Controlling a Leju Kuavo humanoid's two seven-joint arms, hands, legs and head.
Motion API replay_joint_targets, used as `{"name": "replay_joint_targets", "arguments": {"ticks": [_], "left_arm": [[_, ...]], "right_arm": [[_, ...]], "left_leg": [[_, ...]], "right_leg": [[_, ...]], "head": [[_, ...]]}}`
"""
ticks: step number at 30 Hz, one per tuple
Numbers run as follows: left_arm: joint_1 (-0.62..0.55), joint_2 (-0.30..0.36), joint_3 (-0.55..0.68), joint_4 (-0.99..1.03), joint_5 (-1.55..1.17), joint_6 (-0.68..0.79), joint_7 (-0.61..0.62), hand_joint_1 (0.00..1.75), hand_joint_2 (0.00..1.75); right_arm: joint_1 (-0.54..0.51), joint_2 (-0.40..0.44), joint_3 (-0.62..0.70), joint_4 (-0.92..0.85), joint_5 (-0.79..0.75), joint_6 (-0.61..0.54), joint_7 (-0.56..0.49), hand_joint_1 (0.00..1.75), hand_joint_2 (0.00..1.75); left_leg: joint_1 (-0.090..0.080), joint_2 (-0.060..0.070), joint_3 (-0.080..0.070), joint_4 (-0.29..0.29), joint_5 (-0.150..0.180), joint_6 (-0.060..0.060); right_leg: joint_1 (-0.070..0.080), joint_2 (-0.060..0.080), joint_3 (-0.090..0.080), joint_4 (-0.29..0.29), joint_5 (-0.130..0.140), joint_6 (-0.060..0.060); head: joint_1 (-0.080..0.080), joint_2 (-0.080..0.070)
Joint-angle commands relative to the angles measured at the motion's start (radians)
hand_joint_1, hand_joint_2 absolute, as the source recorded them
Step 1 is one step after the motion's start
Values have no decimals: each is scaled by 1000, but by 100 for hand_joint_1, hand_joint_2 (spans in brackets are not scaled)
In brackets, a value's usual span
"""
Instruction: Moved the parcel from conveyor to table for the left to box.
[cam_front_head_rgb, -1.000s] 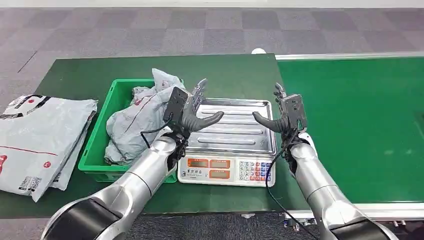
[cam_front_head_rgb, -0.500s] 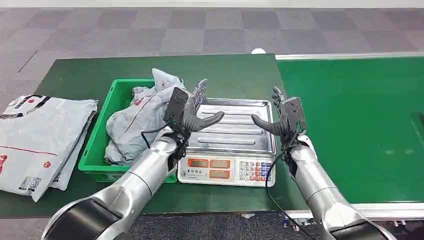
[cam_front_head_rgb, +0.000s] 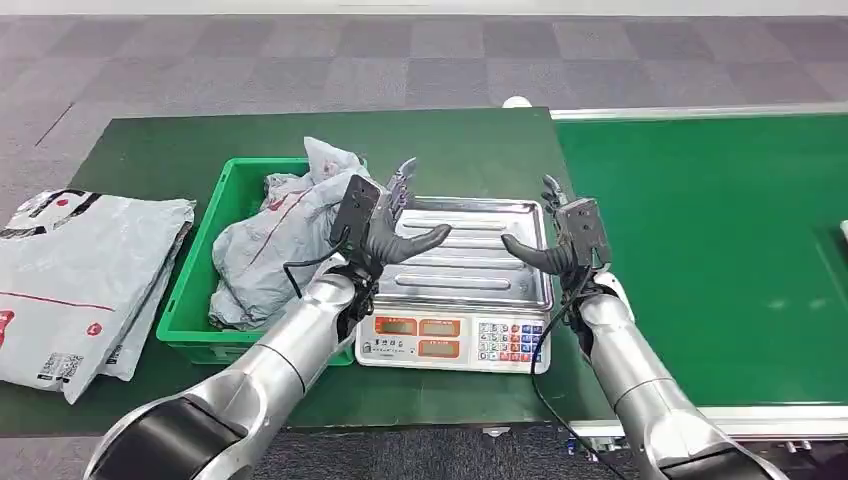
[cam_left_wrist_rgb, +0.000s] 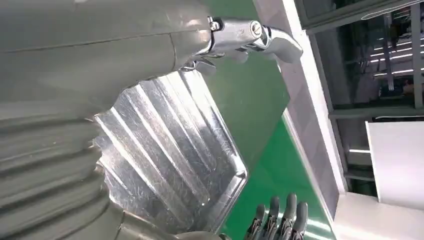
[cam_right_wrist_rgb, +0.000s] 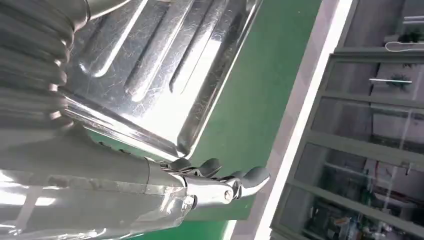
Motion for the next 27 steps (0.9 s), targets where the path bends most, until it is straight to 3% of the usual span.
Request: {"name": "replay_joint_targets", "arguments": {"ticks": [1, 27], "left_arm": [[-38, 12, -22, 51, -3, -2, 0, 0, 175], [-37, 18, -16, 52, -4, 8, 3, 0, 175]], "right_arm": [[-39, -3, -13, 42, 6, 7, 2, 0, 175], [-93, 15, 14, 114, 5, 23, 2, 0, 175]], "left_leg": [[0, 1, 3, -1, 0, 0], [0, 2, 2, -1, -1, 0]], "right_leg": [[1, 1, 3, -2, 0, -1], [0, 2, 2, -1, 0, -1]], "head": [[0, 0], [0, 0]]}}
